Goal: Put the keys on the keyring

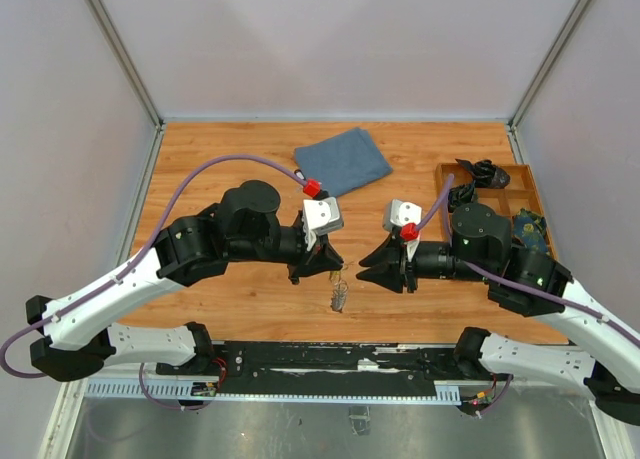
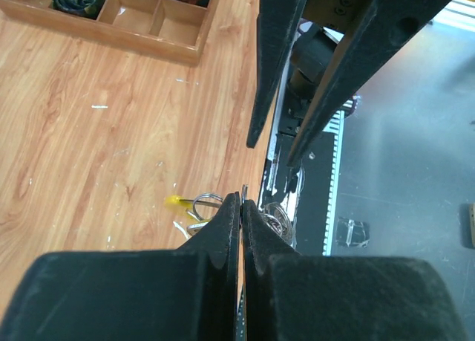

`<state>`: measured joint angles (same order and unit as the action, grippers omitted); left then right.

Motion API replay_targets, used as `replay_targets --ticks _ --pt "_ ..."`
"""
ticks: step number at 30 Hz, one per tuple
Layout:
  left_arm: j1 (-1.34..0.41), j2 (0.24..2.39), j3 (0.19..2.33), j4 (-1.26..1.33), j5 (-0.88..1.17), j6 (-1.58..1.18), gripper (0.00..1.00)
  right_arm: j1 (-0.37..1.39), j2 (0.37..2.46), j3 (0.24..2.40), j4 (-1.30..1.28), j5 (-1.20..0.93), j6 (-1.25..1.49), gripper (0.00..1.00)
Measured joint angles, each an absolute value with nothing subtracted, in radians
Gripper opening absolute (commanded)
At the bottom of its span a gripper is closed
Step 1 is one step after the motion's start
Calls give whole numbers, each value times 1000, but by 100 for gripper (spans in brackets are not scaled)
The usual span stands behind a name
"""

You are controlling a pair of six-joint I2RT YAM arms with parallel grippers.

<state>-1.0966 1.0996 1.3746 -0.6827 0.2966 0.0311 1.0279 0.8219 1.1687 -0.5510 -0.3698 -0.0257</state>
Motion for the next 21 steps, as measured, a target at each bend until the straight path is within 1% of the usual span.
replay_targets --ticks 8,17,21 --pt "-1097 1104 1399 -699 320 55 0 1010 863 1168 -504 -509 16 27" --pt "-1097 1104 1405 -711 338 76 1 999 894 1150 -467 -554 27 25" --pt "-1097 1104 1405 -714 343 83 1 995 895 1150 -462 -557 27 22"
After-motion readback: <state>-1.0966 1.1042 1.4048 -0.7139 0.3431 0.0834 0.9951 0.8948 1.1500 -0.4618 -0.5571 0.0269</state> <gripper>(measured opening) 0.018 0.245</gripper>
